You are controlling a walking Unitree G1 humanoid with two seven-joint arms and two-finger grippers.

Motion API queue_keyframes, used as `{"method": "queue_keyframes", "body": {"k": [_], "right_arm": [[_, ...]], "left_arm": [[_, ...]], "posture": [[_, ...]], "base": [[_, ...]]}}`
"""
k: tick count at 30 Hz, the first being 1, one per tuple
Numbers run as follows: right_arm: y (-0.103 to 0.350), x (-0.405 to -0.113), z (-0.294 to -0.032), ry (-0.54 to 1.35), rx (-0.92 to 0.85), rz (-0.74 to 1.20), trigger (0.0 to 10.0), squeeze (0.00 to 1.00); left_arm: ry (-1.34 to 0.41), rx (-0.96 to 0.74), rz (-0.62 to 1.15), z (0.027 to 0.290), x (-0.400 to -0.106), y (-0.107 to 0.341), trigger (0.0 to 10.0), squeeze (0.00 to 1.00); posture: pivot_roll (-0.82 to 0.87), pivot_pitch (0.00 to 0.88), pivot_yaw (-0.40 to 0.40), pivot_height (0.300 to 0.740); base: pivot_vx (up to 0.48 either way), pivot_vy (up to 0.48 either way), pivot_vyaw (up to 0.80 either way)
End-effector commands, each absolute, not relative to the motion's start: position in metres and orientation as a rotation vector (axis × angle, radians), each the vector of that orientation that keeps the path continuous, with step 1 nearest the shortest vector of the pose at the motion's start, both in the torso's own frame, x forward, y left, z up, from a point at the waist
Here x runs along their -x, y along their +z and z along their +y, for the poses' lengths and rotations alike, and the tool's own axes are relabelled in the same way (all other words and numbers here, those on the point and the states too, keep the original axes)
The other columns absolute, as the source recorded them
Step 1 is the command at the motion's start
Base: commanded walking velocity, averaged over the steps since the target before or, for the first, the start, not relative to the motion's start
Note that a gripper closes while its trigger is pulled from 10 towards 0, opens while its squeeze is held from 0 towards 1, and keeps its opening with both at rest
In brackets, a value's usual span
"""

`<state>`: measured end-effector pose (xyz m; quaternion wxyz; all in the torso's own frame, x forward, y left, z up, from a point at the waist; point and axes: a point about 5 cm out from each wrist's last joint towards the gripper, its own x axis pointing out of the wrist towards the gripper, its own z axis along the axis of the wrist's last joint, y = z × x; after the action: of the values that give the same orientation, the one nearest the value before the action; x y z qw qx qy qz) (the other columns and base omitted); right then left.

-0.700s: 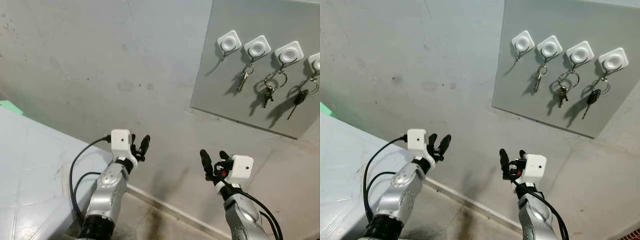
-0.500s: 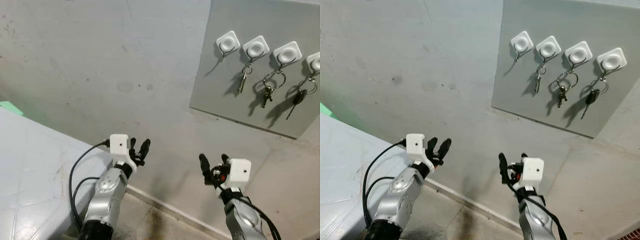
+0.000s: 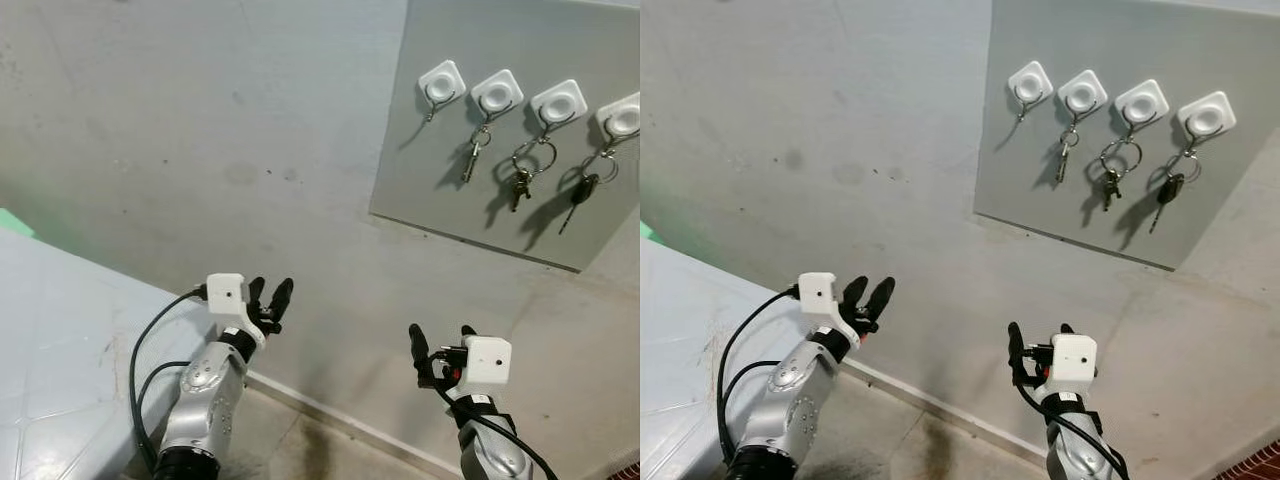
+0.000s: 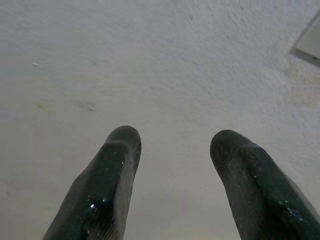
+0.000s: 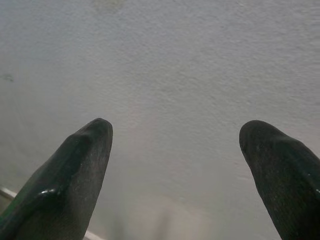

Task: Hang keys on a hook

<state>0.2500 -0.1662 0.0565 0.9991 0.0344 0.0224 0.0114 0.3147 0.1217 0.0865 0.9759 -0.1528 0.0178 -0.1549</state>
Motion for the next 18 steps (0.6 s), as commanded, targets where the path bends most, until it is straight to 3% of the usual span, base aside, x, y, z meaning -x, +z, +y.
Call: {"method": "queue_keyframes", "body": {"k": [1,7,18], "right_arm": [[0.061,-0.249,-0.168,0.015,-0.065,0.026,10.0,0.0],[0.061,-0.25,-0.169,0.021,-0.006,0.03,10.0,0.0],[0.063,-0.256,-0.163,0.044,0.028,0.027,10.0,0.0]], "left_arm": [[-0.311,0.304,0.026,0.124,-0.314,0.085,10.0,0.0],[-0.326,0.303,0.009,0.123,-0.313,0.088,10.0,0.0],[-0.342,0.259,-0.01,0.123,-0.319,0.096,10.0,0.0]], "posture": [[-0.04,0.0,0.017,0.74],[-0.03,0.0,0.012,0.74],[-0.01,0.0,0.01,0.74]], "base": [[0.0,0.0,0.0],[0.0,0.0,0.0],[0.0,0.0,0.76]]}}
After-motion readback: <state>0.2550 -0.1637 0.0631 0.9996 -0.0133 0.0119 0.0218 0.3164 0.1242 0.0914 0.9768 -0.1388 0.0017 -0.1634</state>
